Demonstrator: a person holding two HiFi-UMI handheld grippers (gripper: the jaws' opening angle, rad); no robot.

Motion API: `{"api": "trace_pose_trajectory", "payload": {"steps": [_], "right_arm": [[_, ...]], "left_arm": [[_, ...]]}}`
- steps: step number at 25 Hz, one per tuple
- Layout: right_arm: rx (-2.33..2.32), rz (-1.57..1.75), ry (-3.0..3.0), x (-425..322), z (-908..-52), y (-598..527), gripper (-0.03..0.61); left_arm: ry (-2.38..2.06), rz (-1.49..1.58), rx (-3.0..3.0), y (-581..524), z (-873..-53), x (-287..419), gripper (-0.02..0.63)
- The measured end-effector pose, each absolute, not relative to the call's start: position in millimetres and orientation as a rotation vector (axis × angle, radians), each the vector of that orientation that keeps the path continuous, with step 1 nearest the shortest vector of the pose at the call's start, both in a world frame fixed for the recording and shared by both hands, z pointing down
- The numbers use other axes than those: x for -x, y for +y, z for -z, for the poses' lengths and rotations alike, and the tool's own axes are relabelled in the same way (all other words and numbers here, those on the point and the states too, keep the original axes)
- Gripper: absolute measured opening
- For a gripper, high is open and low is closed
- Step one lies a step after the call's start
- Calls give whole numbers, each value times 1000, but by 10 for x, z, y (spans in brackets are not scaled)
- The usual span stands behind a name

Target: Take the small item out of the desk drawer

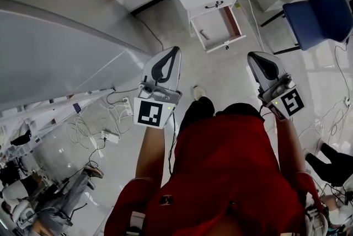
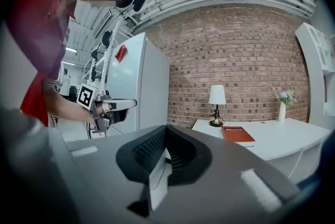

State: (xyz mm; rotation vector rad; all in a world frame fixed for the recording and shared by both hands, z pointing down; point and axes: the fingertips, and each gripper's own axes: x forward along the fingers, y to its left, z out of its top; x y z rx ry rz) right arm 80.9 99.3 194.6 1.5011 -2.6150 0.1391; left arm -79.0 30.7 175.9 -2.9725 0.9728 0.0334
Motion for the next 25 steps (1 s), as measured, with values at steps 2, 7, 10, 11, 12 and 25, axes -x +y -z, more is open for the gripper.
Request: {"api": "trace_pose_trajectory", "payload": {"steps": [2,7,10,11,12,25], "right_arm": [[-1491,-153,-2600,-814,-2018,813,12],[-1416,-157,-2577,-780,-2282,359,12],[-1362,-174,-2569,-753,-2474,131,12],[-1344,-181,-2568,-749,-2542,80,12],[-1326,-184,-2568,-748,-2608,44,12],[-1003,-193,-2530,-786,-3652,-467,12]], "left_arm": [[972,-30,2981,157,-1826,789,2],[1001,-27,2986,-193,-2031,803,2],[1031,4,2998,-340,-2211,812,2],[1043,14,3002,-368,-2272,810,2],[1055,19,3004,-386,-2326,805,2],[1266,99,2944,-694,-2906,635,2]]}}
